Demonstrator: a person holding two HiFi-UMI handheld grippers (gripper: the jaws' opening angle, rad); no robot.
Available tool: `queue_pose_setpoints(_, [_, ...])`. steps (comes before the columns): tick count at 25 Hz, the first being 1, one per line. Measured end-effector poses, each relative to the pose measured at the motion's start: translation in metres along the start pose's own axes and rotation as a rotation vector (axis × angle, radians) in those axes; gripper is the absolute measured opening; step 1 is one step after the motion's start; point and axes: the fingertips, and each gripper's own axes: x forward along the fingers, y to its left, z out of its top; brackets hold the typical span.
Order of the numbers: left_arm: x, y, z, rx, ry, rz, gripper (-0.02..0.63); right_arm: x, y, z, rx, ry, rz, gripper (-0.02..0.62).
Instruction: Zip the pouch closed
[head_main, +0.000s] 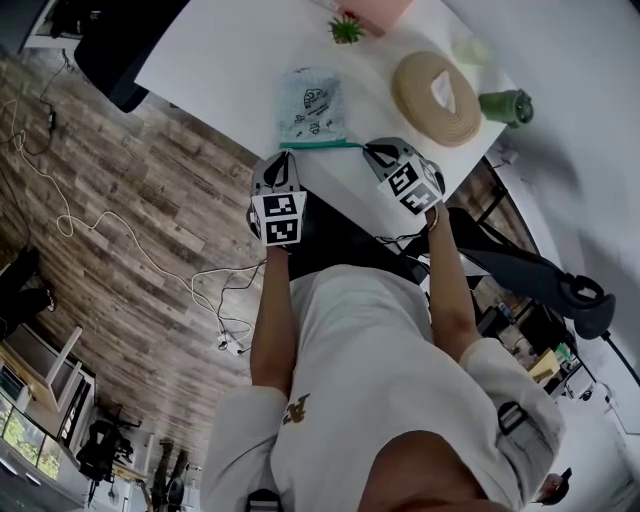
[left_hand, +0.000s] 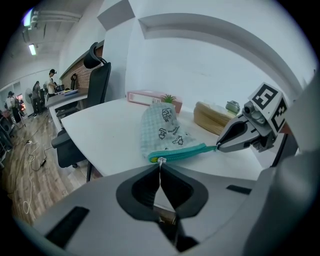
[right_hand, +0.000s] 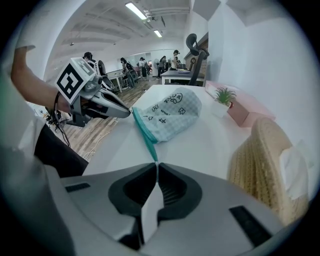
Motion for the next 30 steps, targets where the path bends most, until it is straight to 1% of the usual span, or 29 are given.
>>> queue_pose_setpoints(6, [0.000, -0.003, -0.002, 0.005, 0.003, -0.013, 0.000, 0.001, 0.003, -0.004, -0.019, 0.034, -0.027, 0.020])
queue_pose_setpoints(10, [0.003, -0.003, -0.010, 0.023, 0.009, -0.006, 0.000, 0.005, 0.005, -0.008, -0.034, 0.035, -0.059, 0.023])
queue_pose_setpoints(14, [0.005, -0.002, -0.012, 0.026, 0.018, -0.004, 0.002, 0.008, 0.005, -0.007, -0.036, 0.024, -0.079, 0.039])
queue_pose_setpoints(16, [0.005, -0.003, -0.014, 0.029, 0.024, -0.012, 0.017, 0.009, 0.007, -0.007, -0.029, 0.014, -0.082, 0.056])
queue_pose_setpoints(18, [0.003, -0.005, -0.015, 0.032, 0.020, -0.021, 0.055, 0.008, 0.009, -0.005, -0.018, -0.002, -0.084, 0.080])
queue_pose_setpoints(21, [-0.008, -0.009, -0.005, 0.034, -0.009, -0.029, 0.101, -0.001, 0.011, 0.002, 0.025, -0.054, -0.091, 0.128])
queue_pose_setpoints(23, [-0.019, -0.010, 0.006, 0.045, -0.043, -0.027, 0.121, -0.012, 0.010, 0.011, 0.040, -0.104, -0.113, 0.143])
queue_pose_setpoints(27, [-0.041, -0.012, 0.032, 0.073, -0.135, -0.012, 0.156, -0.039, 0.004, 0.041, 0.075, -0.243, -0.190, 0.167])
queue_pose_setpoints(30, [-0.062, -0.013, 0.056, 0.096, -0.221, 0.011, 0.182, -0.065, 0.001, 0.065, 0.096, -0.354, -0.247, 0.186])
